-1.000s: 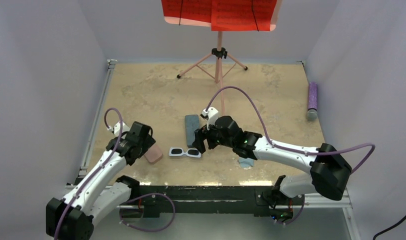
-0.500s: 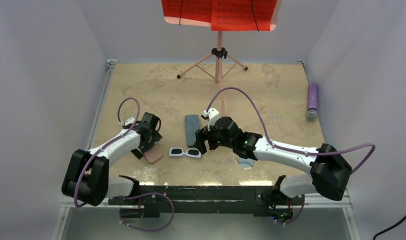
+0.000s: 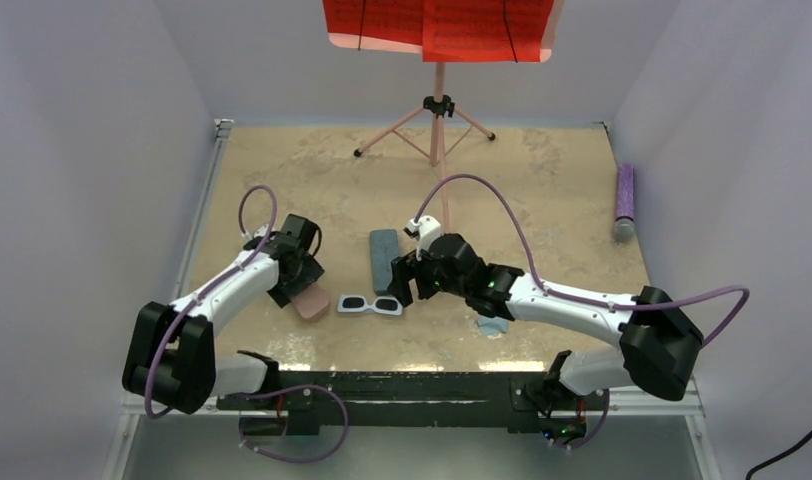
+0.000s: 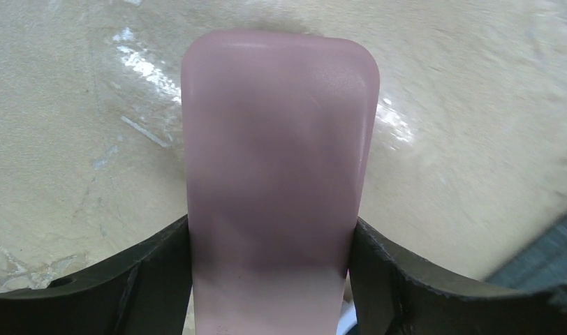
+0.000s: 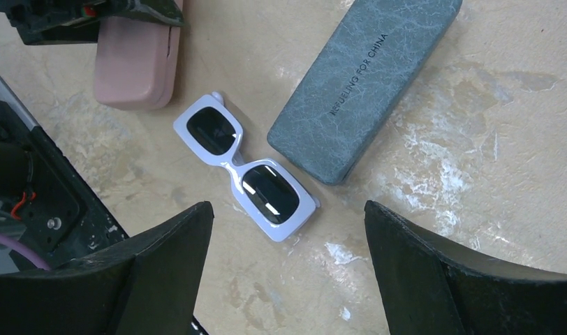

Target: Organize the sunglasses

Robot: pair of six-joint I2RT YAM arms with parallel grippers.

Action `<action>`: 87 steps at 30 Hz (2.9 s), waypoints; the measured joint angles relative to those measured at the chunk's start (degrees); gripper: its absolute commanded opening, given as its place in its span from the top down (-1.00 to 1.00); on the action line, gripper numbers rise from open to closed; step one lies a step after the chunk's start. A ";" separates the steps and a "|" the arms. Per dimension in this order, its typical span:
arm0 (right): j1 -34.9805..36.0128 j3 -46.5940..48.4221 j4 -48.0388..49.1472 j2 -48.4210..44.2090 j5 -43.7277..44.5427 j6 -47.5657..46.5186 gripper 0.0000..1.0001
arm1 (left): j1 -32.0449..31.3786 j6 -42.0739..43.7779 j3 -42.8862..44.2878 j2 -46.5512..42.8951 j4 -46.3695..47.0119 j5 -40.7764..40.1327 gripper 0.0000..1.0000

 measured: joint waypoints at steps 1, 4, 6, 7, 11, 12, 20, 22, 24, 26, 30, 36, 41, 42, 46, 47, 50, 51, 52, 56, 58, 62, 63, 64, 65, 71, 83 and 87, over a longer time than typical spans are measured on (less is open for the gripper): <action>0.00 0.00 -0.04 -0.04 0.04 0.52 -0.68 | 0.00 0.72 0.33 -1.05 -0.26 0.70 1.00; 0.00 -0.31 -0.07 -0.98 0.11 2.19 -0.67 | 0.00 3.63 1.07 -5.68 -0.28 3.48 1.00; 0.00 -1.20 0.02 -3.06 0.09 3.28 -0.68 | 0.00 6.38 1.14 -10.64 0.52 6.36 1.00; 0.00 -1.88 0.31 -4.48 0.07 3.78 -0.68 | 0.00 7.98 1.14 -13.57 1.18 8.26 1.00; -0.24 -4.92 2.78 -10.95 -0.55 5.81 -0.68 | 0.07 14.27 0.15 -24.28 8.81 20.24 1.00; -0.44 -5.57 3.63 -12.37 -1.36 6.29 -0.68 | 0.09 15.85 -0.59 -26.36 11.72 24.85 1.00; -4.22 -11.98 14.32 -21.57 -14.29 10.25 -0.68 | -0.02 19.47 -6.49 -30.58 31.91 57.16 1.00; -4.66 -13.11 16.31 -22.36 -17.05 11.10 -0.68 | 0.00 19.43 -7.15 -31.19 35.06 61.48 1.00; -4.96 -13.68 17.84 -22.56 -19.28 11.85 -0.68 | -0.02 19.41 -7.32 -31.85 37.81 64.72 1.00; -5.07 -13.81 18.80 -22.51 -21.22 12.26 -0.68 | -0.02 19.37 -7.32 -32.30 39.67 66.42 1.00; -5.25 -13.86 20.44 -22.38 -24.20 12.52 -0.68 | -0.02 19.12 -7.28 -32.65 40.52 66.51 1.00; -4.28 -11.93 20.13 -18.88 -23.96 12.90 -0.70 | -1.53 17.75 -1.79 -30.47 25.97 51.52 1.00; -0.87 -3.45 18.62 -11.78 -20.85 13.94 -0.70 | -4.11 14.86 1.60 -30.51 17.27 38.56 1.00; -0.22 -1.42 18.38 -10.16 -20.11 14.47 -0.70 | -4.37 14.21 1.88 -30.49 16.02 36.70 1.00; 1.22 3.96 16.90 -5.07 -16.44 16.50 -0.70 | -5.81 11.32 2.80 -29.79 12.15 30.58 1.00; 1.46 5.03 16.09 -3.91 -15.80 16.98 -0.70 | -6.32 10.73 3.08 -29.46 11.72 29.53 1.00; 2.23 7.52 13.44 -0.44 -12.90 18.38 -0.68 | -8.31 9.05 4.39 -28.26 10.05 26.38 1.00; 2.45 8.02 12.61 0.63 -11.91 18.93 -0.65 | -8.87 8.52 4.94 -27.91 9.60 25.40 1.00; 2.64 8.20 12.00 1.55 -11.50 19.41 -0.62 | -9.16 8.07 5.27 -27.67 9.46 24.83 1.00; 3.15 8.20 10.71 4.42 -10.91 21.84 -0.36 | -9.60 6.16 6.45 -26.77 9.44 23.15 1.00; 3.43 8.09 10.97 5.55 -10.88 23.28 0.05 | -9.86 5.70 6.67 -26.45 9.57 22.47 1.00; 4.02 6.56 13.57 5.55 -10.58 26.01 0.78 | -10.80 6.10 6.73 -25.51 9.73 21.92 0.45; 3.93 5.90 14.12 5.44 -10.62 26.36 0.78 | -10.80 6.29 6.73 -25.49 9.64 21.88 0.14; 3.87 5.55 14.43 5.33 -10.75 26.43 0.78 | -10.80 6.54 6.73 -25.35 9.66 21.99 -0.33; 3.82 5.16 14.56 4.94 -10.69 26.71 0.79 | -10.80 6.84 6.73 -25.22 9.75 22.38 -0.78; 0.20 1.20 15.67 -1.44 -15.47 31.10 0.80 | -11.04 9.40 6.45 -30.05 11.26 25.40 -1.00; -10.03 -3.78 31.65 -6.40 -43.04 46.69 0.78 | -11.04 10.84 0.76 -41.51 23.61 31.10 -1.00; -9.88 -4.92 37.07 -6.40 -49.51 50.99 0.69 | -11.08 10.32 -0.72 -41.66 29.66 33.22 0.37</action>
